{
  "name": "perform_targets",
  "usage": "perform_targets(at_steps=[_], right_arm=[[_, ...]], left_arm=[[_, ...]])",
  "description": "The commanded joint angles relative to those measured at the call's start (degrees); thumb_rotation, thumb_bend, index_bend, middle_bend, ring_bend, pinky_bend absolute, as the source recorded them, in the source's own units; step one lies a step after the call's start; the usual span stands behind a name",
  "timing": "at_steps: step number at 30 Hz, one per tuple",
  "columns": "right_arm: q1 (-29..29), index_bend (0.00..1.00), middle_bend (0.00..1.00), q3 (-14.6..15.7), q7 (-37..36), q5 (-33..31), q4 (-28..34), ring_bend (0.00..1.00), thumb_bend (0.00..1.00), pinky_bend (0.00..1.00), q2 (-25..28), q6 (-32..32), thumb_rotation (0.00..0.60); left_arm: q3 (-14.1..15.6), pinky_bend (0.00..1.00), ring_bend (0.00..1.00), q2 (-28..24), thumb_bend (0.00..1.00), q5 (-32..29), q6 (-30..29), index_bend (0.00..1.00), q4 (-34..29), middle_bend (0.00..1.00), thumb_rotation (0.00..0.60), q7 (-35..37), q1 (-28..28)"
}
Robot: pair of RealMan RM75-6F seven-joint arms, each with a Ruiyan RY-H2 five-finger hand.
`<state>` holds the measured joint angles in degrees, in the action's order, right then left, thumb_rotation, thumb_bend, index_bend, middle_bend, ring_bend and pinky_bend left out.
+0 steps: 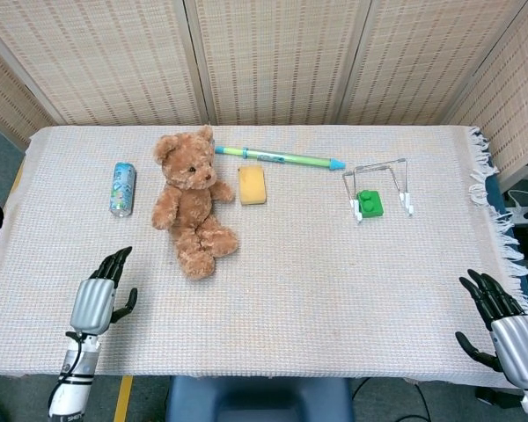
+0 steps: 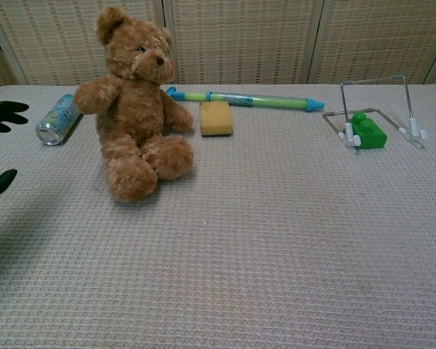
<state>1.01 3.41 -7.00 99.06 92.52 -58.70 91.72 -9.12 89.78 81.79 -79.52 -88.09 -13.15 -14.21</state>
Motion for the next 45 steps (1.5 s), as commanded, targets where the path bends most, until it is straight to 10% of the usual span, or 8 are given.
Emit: perform_targets(at_steps=[1, 24, 45], right_arm=[[-0.14, 0.00, 0.00, 0.15, -0.58, 0.19, -0.09, 0.00, 0.18, 0.21, 0.30, -0.14, 0.600], [-0.28, 0.00, 0.00, 0.72, -2.83, 0.69, -0.21, 0.00, 0.18, 0.21, 1.31, -0.08, 0.600], [-0.47, 0.00, 0.00, 0.66, -3.96, 0.29, 0.00, 0.00, 0.18, 0.21, 1.60, -0.31, 0.600]], left_arm=[[-3.10, 0.34, 0.11, 2.53, 0.42, -4.16, 1.74, 0.00, -0.35, 0.06, 0.600, -2.97, -2.28], [-18.73, 0.34, 0.13, 21.69, 0.40, -17.19, 0.70, 0.00, 17.19, 0.11, 0.600, -8.69, -18.07], [-20.63, 0.38, 0.25, 28.06, 0.40, -19.54, -0.79, 0.11, 26.18, 0.24, 0.600, -3.67, -23.78]])
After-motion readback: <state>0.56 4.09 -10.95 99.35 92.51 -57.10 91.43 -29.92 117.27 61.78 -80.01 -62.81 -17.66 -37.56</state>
